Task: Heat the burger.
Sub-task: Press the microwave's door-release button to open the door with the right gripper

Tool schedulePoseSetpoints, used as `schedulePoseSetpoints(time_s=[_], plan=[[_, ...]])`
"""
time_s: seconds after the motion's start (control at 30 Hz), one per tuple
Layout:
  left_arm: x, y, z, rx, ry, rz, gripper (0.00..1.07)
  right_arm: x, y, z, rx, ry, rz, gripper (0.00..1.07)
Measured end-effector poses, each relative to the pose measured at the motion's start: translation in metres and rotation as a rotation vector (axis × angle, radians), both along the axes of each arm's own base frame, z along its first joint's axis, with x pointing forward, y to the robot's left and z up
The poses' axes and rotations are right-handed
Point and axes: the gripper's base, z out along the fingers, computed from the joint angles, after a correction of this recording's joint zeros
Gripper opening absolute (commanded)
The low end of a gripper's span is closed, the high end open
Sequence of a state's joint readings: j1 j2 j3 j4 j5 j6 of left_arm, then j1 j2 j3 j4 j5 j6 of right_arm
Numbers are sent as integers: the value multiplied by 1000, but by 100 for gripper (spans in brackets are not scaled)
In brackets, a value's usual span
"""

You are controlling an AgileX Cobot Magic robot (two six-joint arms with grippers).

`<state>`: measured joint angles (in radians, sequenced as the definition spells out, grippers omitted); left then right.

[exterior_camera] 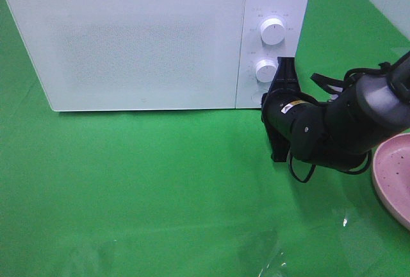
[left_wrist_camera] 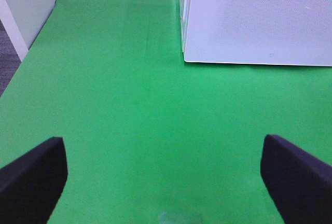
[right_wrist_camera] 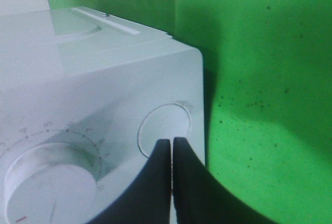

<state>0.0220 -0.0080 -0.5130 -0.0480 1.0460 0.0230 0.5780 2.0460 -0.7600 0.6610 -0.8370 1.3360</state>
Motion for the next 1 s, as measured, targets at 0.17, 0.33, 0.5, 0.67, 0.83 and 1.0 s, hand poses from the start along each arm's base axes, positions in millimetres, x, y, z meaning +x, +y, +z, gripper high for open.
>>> schedulePoseSetpoints(time_s=[0.17,0.33,0.5,0.67,0.83,1.0], plan=[[0,0,0,0,0,0,93,12,-1,-2,1,-16,1,0],[0,0,0,0,0,0,93,14,-1,0,3,-23,0,0],[0,0,0,0,0,0,93,14,-1,-1,20,-14,-10,0],[0,0,0,0,0,0,93,19,2,-7,30,2,-12,0],[0,0,0,0,0,0,93,25,5,-9,43,-3,-22,0],[0,0,0,0,0,0,93,28,5,-15,47,6,-32,0]])
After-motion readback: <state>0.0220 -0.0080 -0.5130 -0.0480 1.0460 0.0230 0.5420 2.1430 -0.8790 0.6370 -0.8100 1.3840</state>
